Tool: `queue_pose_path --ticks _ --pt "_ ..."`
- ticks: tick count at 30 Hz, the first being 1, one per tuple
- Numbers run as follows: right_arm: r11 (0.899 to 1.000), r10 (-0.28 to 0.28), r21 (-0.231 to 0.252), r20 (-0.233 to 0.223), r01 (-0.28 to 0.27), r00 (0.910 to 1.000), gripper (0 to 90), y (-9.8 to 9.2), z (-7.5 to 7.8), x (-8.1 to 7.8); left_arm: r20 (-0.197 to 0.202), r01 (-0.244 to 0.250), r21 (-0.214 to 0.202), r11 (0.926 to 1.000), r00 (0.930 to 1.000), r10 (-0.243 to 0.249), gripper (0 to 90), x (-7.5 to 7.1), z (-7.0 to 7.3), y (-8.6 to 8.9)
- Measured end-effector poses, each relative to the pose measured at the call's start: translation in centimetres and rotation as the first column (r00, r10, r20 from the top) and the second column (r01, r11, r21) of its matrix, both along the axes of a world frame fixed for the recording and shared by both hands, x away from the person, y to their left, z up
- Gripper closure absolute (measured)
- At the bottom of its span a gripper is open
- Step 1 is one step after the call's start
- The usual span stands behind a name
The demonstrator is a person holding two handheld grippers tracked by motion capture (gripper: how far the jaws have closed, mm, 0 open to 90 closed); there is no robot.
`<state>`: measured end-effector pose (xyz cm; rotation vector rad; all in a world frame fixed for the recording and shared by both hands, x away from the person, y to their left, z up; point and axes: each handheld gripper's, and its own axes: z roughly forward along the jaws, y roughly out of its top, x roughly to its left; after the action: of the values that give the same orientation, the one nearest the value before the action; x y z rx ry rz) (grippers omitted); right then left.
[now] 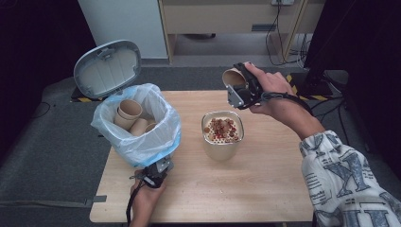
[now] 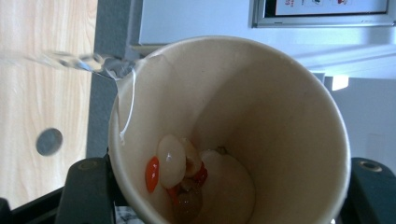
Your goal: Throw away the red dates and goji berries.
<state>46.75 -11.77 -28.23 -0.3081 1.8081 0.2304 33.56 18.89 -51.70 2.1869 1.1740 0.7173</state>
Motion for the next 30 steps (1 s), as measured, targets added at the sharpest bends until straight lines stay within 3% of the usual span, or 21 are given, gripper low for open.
queue_pose_path --ticks 2,21,27,30 --pt "1.0 -0.002 -0.022 0.013 0.002 0.9999 32.8 0.07 -0.23 -0.01 0.0 0.001 0.0 1.0 1.0 -0.001 89.6 0.01 0.0 0.01" --pt "1.0 -0.006 -0.018 0.012 0.007 0.9999 32.8 -0.08 -0.23 0.05 0.0 0.0 0.001 1.0 1.0 0.0 89.6 0.0 0.01 0.0" --pt "0.999 -0.007 -0.035 0.019 0.007 0.9998 32.8 0.03 -0.16 0.02 0.001 0.001 0.001 1.0 1.0 -0.001 89.6 0.01 -0.01 -0.01" --pt "0.997 -0.011 -0.073 0.044 0.014 0.999 32.8 0.32 -0.05 -0.07 0.001 0.003 0.003 1.0 1.0 -0.003 89.6 0.01 0.0 -0.01"
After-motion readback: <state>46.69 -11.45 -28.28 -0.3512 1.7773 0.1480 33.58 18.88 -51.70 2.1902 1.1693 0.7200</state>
